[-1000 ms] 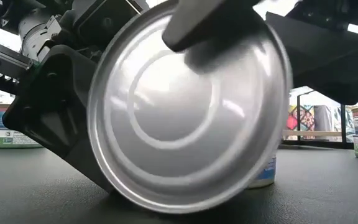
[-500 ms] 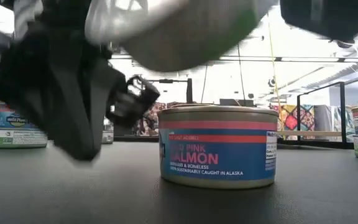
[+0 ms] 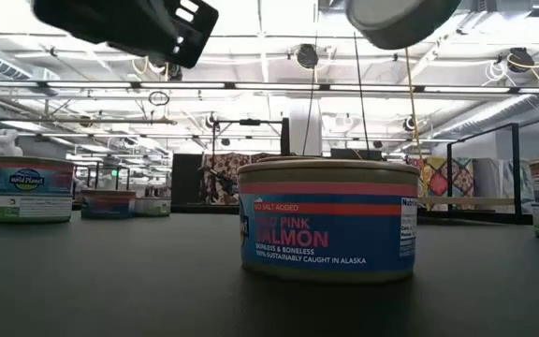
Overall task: Stack canned seafood by type on shelf
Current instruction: Put the green can on the shelf
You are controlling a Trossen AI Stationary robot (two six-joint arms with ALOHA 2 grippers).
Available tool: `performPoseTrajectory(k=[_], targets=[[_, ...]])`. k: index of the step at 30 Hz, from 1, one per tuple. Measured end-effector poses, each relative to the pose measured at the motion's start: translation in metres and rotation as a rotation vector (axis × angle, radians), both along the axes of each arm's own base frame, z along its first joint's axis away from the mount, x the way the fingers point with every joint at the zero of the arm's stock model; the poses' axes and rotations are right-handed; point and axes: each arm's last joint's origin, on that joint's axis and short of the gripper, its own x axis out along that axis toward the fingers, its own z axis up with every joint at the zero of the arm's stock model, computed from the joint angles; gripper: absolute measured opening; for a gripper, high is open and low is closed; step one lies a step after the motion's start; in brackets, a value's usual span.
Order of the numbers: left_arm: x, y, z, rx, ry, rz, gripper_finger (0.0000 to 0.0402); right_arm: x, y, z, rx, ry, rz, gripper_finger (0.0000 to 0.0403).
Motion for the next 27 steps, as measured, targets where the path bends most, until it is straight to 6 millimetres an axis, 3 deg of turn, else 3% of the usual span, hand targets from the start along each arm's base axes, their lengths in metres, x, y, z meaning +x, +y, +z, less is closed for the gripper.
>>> performPoseTrajectory(k=[5,10,14,21,27], targets=[[-0.007,0.021,0.006,-0.056,-0.052,0.067,0.0006,-0.013,-0.056,0.022,-0.128,0.049,-0.173,0.0134],[-0.018,0.035,0.006,-0.133,-0.077,0.131,0.0006,-0.017,-0.116,0.023,-0.171,0.101,-0.274,0.0134],[-0.026,0.039,0.006,-0.171,-0.095,0.145,0.0006,-0.023,-0.165,0.006,-0.072,0.084,-0.272,0.0134],[-0.028,0.040,0.009,-0.183,-0.131,0.140,0.0006,-0.046,-0.254,-0.030,0.041,-0.290,-0.299,0.0134],[-0.027,0.041,0.010,-0.149,-0.163,0.172,0.0006,-0.055,-0.310,-0.055,0.055,-0.457,-0.459,0.0134]])
